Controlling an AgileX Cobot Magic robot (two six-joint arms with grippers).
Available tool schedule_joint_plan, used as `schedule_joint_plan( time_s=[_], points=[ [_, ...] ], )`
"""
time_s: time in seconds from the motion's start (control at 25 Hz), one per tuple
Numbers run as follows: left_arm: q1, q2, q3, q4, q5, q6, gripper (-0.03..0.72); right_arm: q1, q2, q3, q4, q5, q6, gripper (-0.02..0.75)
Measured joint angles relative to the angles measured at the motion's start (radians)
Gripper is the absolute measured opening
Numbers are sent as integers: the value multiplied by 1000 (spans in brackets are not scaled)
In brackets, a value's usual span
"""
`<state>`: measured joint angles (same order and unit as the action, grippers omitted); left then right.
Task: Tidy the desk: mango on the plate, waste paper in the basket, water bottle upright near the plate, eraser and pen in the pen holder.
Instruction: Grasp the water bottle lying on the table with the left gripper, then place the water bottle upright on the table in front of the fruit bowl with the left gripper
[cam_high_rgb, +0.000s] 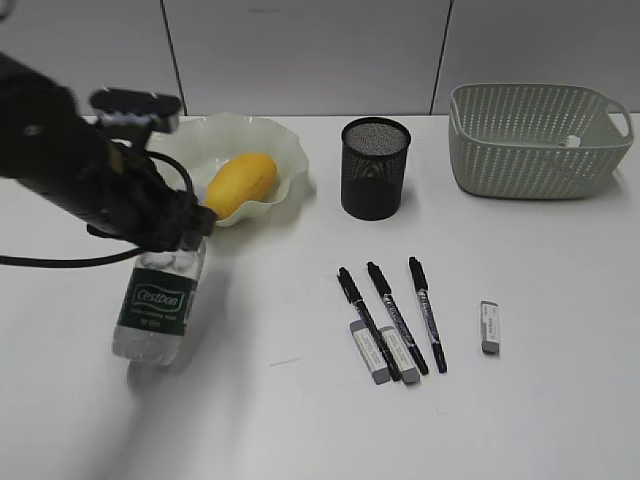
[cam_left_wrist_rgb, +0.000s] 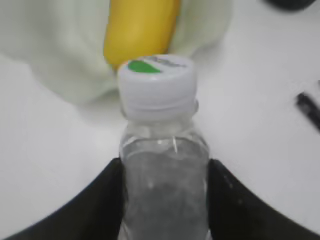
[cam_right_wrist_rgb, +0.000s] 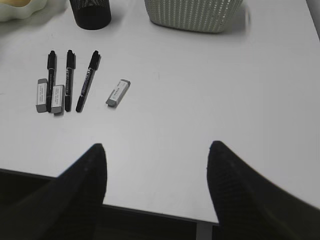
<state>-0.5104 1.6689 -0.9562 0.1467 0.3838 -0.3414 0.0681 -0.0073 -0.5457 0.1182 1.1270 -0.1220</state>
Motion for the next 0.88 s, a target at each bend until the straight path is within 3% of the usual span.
schedule_joint_plan(
  time_s=[0.12,0.24,0.32,0.44,0.68,0.88],
  points=[
    [29,-237,269,94,-384,0,356,0,0,0,0,-1,0,498],
    [145,-314,476,170,-828,85,356,0,0,0,0,-1,0,498],
    [219,-269,542,178,-1017,129,356,0,0,1,0,-2,0,498],
    [281,-150,568,183,-1144,157,356,0,0,1,0,-3,0,498],
    [288,69,570,211,-1411,162,356,0,0,1,0,-3,-1,498],
    [289,82,598,209,-1489,166,489,0,0,1,0,-3,-1,498]
  ],
)
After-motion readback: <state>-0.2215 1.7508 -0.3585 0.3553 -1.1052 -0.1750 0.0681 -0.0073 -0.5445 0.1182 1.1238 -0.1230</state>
